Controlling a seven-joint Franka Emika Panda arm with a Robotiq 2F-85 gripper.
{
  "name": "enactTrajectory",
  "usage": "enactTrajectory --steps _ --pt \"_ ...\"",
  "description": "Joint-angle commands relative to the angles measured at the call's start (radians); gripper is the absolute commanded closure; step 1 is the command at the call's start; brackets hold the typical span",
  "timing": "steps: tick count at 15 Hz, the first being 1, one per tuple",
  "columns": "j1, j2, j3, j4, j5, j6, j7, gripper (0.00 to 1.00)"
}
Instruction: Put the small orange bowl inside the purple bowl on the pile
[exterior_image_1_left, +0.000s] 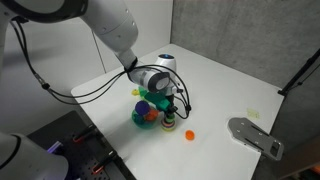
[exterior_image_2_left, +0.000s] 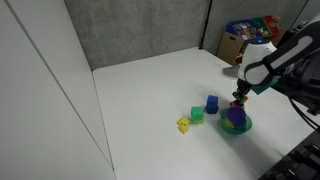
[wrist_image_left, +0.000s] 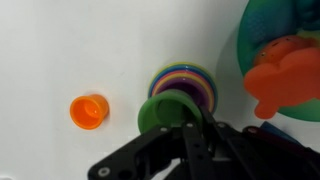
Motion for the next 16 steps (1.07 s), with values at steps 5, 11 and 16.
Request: enactTrajectory --steps 5,11,16 --pt "0.031 -0.016 -0.014 -0.035 -0.043 0.014 0.059 0.95" --pt "0.028 -0.008 -0.023 -0.028 -0.073 0.019 0.066 0.95" --pt "0.019 -0.01 -0.016 -0.032 -0.069 0.024 0.056 0.95"
